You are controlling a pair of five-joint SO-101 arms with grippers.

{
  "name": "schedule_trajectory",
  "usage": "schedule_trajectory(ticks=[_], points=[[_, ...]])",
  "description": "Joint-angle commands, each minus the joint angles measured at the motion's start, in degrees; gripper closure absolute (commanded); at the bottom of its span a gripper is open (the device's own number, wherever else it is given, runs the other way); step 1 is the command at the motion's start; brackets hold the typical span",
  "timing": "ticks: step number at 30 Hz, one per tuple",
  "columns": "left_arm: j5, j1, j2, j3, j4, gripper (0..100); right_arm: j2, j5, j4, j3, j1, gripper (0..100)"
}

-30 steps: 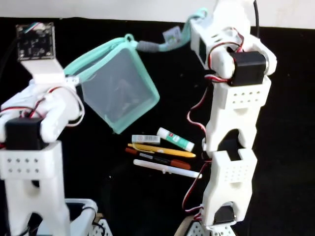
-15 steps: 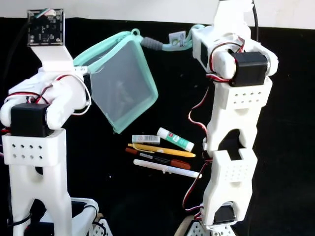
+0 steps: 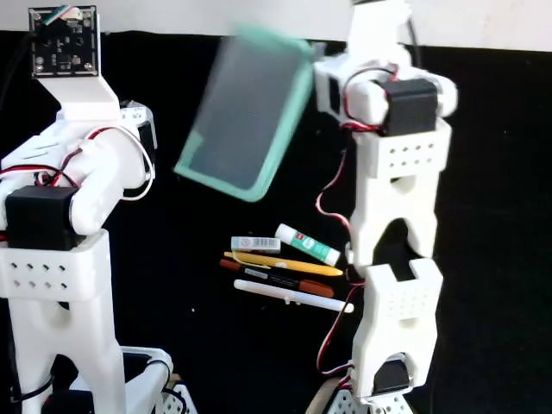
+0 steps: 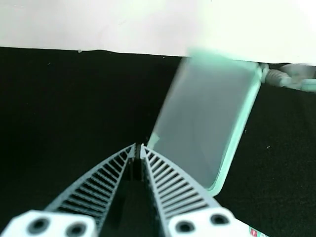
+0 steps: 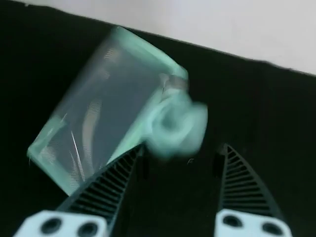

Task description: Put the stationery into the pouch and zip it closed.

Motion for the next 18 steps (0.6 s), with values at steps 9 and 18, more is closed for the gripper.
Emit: schedule_trajectory(ticks=[9,18], points=[[0.0,0.6,-0.1,2.3,0.0,99,-1.1,-0.1,0.7,-10.8,-3.1,78.2],[-1.1,0.6,-0.1,11.1,-2.0,99,-0.7,-0.2,0.6,-6.5,-2.8,78.2]])
